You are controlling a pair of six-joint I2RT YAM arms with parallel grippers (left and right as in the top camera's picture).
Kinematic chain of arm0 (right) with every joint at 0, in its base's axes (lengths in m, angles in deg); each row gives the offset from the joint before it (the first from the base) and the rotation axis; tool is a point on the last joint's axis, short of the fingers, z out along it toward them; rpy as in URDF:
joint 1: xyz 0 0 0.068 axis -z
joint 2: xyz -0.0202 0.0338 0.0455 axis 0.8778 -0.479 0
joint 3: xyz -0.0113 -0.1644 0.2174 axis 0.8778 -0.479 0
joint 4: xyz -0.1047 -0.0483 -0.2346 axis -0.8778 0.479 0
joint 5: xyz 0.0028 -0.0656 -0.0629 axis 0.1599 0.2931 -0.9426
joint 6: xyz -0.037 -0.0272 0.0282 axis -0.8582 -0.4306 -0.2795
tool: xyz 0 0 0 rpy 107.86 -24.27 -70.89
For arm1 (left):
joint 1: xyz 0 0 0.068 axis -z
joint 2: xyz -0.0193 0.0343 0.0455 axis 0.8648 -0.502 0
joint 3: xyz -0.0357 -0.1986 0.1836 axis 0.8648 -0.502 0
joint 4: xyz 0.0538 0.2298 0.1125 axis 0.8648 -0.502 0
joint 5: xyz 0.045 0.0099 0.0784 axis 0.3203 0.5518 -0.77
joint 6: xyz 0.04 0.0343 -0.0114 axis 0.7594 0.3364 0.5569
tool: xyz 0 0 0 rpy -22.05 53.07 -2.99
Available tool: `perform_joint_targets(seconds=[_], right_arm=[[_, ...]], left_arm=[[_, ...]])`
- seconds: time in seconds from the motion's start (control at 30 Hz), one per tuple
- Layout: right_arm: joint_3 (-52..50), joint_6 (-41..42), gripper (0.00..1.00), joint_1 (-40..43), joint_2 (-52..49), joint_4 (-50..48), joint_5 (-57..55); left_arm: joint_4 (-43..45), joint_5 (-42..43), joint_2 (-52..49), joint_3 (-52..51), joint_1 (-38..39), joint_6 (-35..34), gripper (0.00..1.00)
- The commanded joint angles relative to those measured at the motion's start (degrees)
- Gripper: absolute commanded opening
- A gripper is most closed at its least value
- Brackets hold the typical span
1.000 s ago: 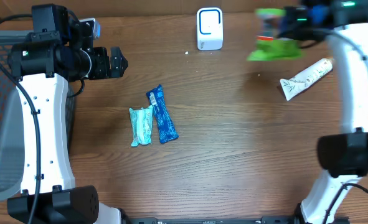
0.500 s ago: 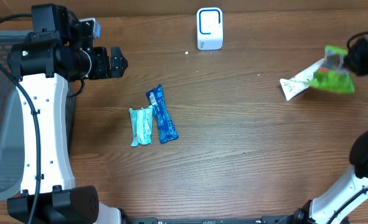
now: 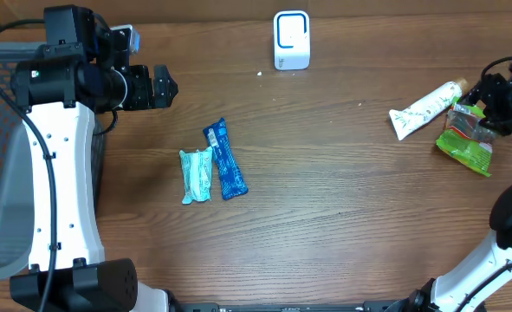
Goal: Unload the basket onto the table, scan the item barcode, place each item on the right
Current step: 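Carry the green bag right and drop it beside the white tube, then reach the right gripper to the blue snack bar and grasp it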
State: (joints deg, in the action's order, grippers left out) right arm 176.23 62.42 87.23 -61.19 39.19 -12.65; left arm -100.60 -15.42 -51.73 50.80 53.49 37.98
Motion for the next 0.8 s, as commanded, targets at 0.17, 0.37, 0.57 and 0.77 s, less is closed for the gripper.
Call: perform_joint_targets(seconds=[0.17, 0.37, 0.57, 0.77], right_arm=[[10.1, -9.0, 0.82, -13.6, 4.6, 3.3, 16.6], [8.2, -8.9, 1.00, -28.3, 2.9, -1.1, 16.7], [8.2, -9.0, 1.00, -40.7, -2.3, -1.5, 16.5], [7.5, -8.7, 0.84, -50.1, -7.6, -7.0, 15.6]], left_arm=[[0.2, 0.7, -0.4, 0.2, 0.0, 1.1, 1.00], [0.2, 0.7, -0.4, 0.2, 0.0, 1.1, 1.00], [0.2, 0.7, -0.4, 0.2, 0.0, 1.1, 1.00], [0.2, 0.7, -0.4, 0.2, 0.0, 1.1, 1.00]])
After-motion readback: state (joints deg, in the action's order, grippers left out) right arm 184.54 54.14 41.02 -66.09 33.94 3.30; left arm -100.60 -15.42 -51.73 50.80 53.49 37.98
